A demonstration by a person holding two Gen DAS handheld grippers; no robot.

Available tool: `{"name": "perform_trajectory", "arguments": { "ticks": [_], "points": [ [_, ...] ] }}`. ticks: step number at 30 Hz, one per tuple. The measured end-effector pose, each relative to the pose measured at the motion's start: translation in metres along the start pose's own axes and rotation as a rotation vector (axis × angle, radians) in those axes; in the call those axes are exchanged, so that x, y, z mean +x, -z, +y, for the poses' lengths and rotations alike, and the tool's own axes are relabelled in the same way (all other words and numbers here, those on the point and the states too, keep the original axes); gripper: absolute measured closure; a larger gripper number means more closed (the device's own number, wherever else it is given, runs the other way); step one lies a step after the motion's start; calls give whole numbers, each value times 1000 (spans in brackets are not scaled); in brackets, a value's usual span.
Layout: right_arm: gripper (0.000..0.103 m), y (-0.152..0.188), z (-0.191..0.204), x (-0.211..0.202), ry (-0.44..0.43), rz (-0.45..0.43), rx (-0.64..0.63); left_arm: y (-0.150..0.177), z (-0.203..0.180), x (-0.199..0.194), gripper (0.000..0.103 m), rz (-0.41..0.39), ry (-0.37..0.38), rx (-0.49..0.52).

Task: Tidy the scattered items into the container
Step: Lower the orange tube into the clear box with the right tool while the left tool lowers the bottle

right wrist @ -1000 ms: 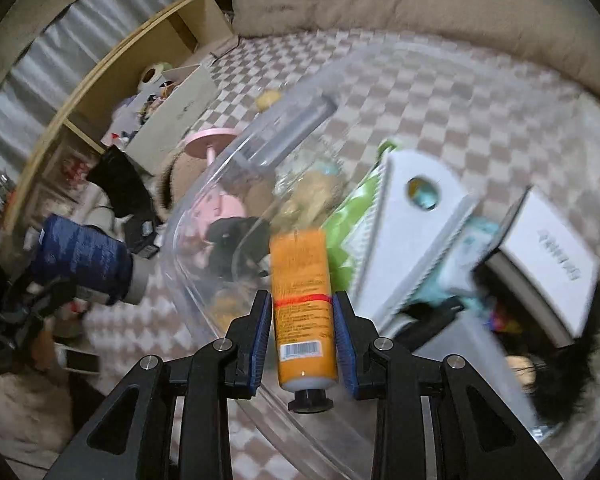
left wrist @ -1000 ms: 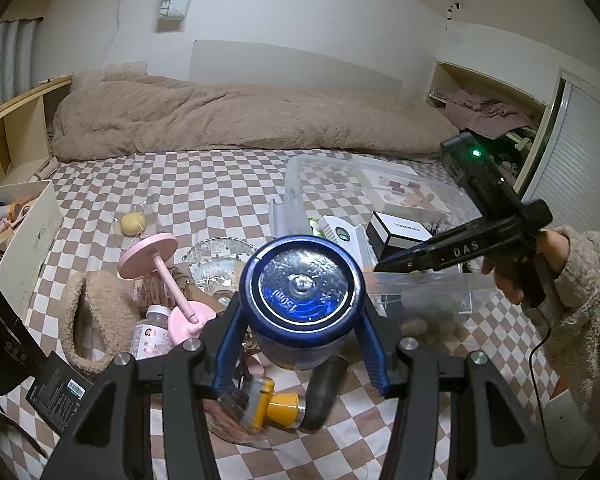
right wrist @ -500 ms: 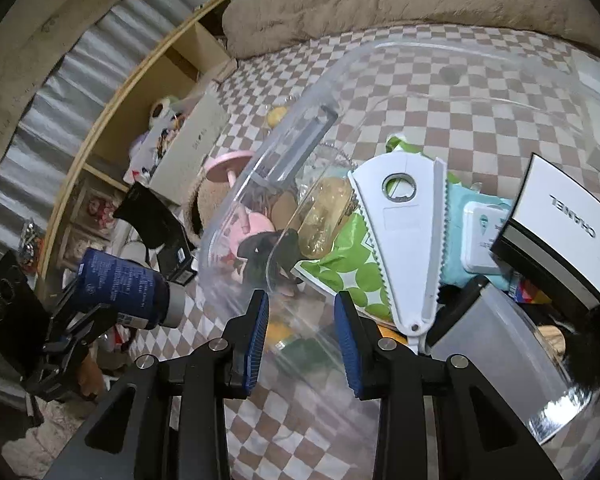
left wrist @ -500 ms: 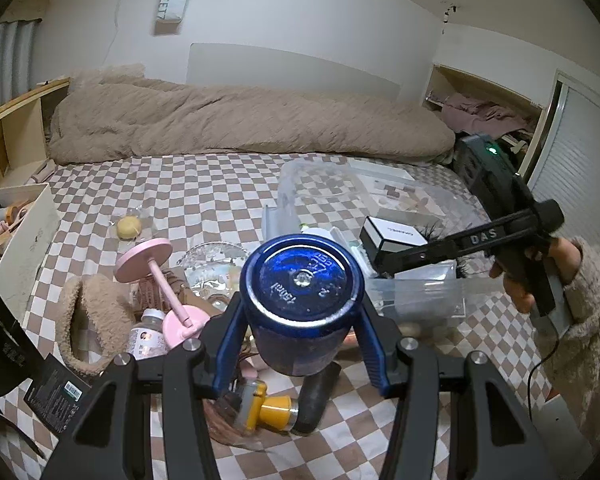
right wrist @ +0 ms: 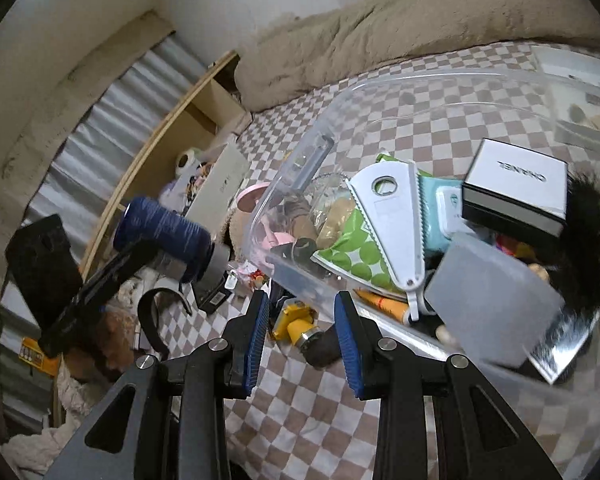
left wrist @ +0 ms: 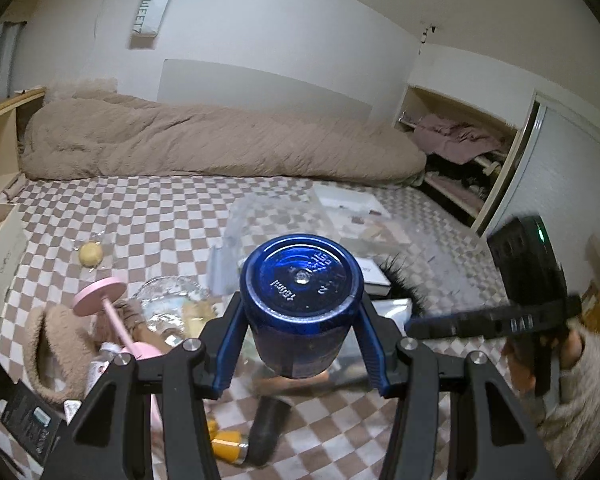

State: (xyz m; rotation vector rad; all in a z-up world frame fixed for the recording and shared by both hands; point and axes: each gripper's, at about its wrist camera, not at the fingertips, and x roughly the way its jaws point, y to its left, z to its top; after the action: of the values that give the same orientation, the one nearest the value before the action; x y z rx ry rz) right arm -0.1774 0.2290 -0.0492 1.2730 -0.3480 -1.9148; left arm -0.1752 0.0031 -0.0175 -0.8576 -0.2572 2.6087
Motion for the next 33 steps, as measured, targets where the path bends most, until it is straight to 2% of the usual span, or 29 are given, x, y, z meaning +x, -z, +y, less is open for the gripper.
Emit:
{"name": "perform_trajectory", "arguments": {
  "ticks": [6, 14, 20, 29, 30, 31, 32, 33],
  "points": [
    [69, 27, -11, -22, 12, -84, 29, -13, 1, 23, 51, -1, 12, -29],
    [69, 50, -25, -34, -7, -137, 80, -25, -5, 63, 51, 19, -23, -12],
    [69, 56, -36, -44, 18, -156, 117, -17, -10, 103, 51, 136, -113, 31],
    [69, 59, -51, -52, 36, -171, 151, 6, -12, 131, 51, 302, -167, 66],
    [69, 59, -51, -51, 34, -172, 154, 6, -13, 131, 46, 314, -145, 57],
    [69, 58, -52, -50, 30, -172, 156, 5, -14, 130, 41, 328, -92, 31],
    [69, 58, -52, -50, 28, -172, 157, 4, -14, 128, 29, 340, -28, -6],
    [69, 57, -52, -50, 25, -173, 158, 3, -15, 126, 25, 349, 37, -48]
  ]
}}
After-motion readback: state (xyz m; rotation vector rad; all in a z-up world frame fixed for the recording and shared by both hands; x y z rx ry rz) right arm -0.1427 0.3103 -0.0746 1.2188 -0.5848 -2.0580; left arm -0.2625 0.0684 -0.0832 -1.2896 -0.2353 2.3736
